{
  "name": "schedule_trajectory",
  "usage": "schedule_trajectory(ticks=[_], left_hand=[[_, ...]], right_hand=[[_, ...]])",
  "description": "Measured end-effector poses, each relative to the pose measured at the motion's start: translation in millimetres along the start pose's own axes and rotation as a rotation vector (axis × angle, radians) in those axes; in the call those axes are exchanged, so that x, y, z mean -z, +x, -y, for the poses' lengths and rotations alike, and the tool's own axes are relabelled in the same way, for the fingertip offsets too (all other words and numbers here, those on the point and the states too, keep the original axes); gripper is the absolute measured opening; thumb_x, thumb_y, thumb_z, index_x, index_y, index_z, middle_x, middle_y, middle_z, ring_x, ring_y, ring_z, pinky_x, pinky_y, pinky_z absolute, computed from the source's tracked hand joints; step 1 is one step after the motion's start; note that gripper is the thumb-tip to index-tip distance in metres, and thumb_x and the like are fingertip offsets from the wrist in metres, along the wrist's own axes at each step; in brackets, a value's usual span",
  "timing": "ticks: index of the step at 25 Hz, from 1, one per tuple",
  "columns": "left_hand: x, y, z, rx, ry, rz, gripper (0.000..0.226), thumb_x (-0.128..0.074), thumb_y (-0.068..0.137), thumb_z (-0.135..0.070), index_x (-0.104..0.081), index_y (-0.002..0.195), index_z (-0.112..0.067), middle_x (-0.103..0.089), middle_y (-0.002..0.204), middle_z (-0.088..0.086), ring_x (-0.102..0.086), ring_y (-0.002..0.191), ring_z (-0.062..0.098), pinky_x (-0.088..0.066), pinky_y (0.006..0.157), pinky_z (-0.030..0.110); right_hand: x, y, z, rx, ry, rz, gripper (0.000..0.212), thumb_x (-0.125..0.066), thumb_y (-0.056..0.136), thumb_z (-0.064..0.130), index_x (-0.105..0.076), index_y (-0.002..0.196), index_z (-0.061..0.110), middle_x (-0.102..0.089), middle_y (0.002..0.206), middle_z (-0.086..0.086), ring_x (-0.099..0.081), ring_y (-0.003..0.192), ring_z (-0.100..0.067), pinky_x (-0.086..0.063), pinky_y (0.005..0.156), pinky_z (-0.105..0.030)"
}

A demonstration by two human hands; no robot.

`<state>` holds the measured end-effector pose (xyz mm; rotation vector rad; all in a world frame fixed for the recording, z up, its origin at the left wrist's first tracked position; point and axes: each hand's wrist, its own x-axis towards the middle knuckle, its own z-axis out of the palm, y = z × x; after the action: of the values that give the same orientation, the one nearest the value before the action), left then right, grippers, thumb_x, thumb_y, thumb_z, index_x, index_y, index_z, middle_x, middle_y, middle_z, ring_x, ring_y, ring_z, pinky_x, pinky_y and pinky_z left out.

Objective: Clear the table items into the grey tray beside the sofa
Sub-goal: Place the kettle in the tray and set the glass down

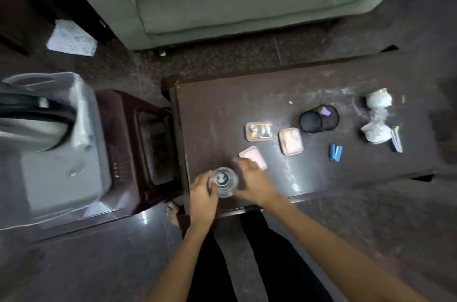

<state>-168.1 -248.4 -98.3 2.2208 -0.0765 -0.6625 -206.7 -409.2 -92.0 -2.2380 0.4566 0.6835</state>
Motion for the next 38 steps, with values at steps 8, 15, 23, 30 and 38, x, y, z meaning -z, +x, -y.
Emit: schedule_trajectory(ticks=[8, 15, 23, 30, 38], left_hand=[[-28.2, 6.3, -0.9, 0.142, -0.048, -0.144, 0.022, -0.048, 0.094, -0.005, -0.065, 0.109, -0.005, -0.069, 0.107, 0.013, -0.064, 0.099, 0.027, -0.050, 0.091, 0.040], [-39.4, -13.6, -43.2, -0.056, -0.048, -0.034, 0.017, -0.057, 0.092, -0.010, -0.069, 0.103, -0.008, -0.068, 0.098, 0.008, -0.063, 0.082, 0.014, -0.044, 0.075, 0.010], [-134.5, -20.9, -154.7, -0.237, -0.212, 0.235, 0.017, -0.058, 0.092, -0.020, -0.069, 0.104, -0.014, -0.066, 0.098, -0.003, -0.063, 0.085, 0.011, -0.049, 0.073, 0.016], [-225.4, 8.6, -226.6, -0.216, -0.231, 0.157, 0.015, -0.059, 0.092, -0.016, -0.068, 0.103, -0.012, -0.067, 0.097, 0.000, -0.061, 0.083, 0.003, -0.041, 0.066, 0.002], [-267.1, 28.6, -243.1, -0.158, -0.212, 0.043, 0.015, -0.058, 0.092, -0.017, -0.067, 0.104, -0.017, -0.068, 0.098, -0.002, -0.061, 0.084, 0.001, -0.042, 0.069, 0.004]], right_hand=[[-45.8, 26.1, -12.9, 0.179, -0.176, 0.036, 0.093, -0.079, 0.064, 0.021, -0.029, 0.142, 0.018, -0.037, 0.143, -0.005, -0.042, 0.128, -0.028, -0.051, 0.093, -0.041], [-6.0, -26.6, -41.1, 0.147, -0.057, -0.182, 0.084, -0.076, 0.056, 0.038, -0.040, 0.131, 0.026, -0.051, 0.131, 0.004, -0.060, 0.108, -0.023, -0.053, 0.078, -0.036], [102.5, -103.6, -129.4, -0.089, 0.024, -0.456, 0.086, -0.080, 0.048, 0.044, -0.048, 0.126, 0.026, -0.061, 0.118, 0.005, -0.065, 0.095, -0.022, -0.054, 0.074, -0.034], [211.4, -93.2, -234.1, -0.214, -0.014, -0.553, 0.087, -0.081, 0.049, 0.040, -0.048, 0.127, 0.019, -0.060, 0.121, 0.000, -0.062, 0.101, -0.029, -0.053, 0.077, -0.041], [252.8, -27.9, -291.6, -0.146, -0.084, -0.397, 0.088, -0.081, 0.053, 0.036, -0.043, 0.130, 0.015, -0.055, 0.125, -0.005, -0.061, 0.100, -0.029, -0.049, 0.071, -0.033]])
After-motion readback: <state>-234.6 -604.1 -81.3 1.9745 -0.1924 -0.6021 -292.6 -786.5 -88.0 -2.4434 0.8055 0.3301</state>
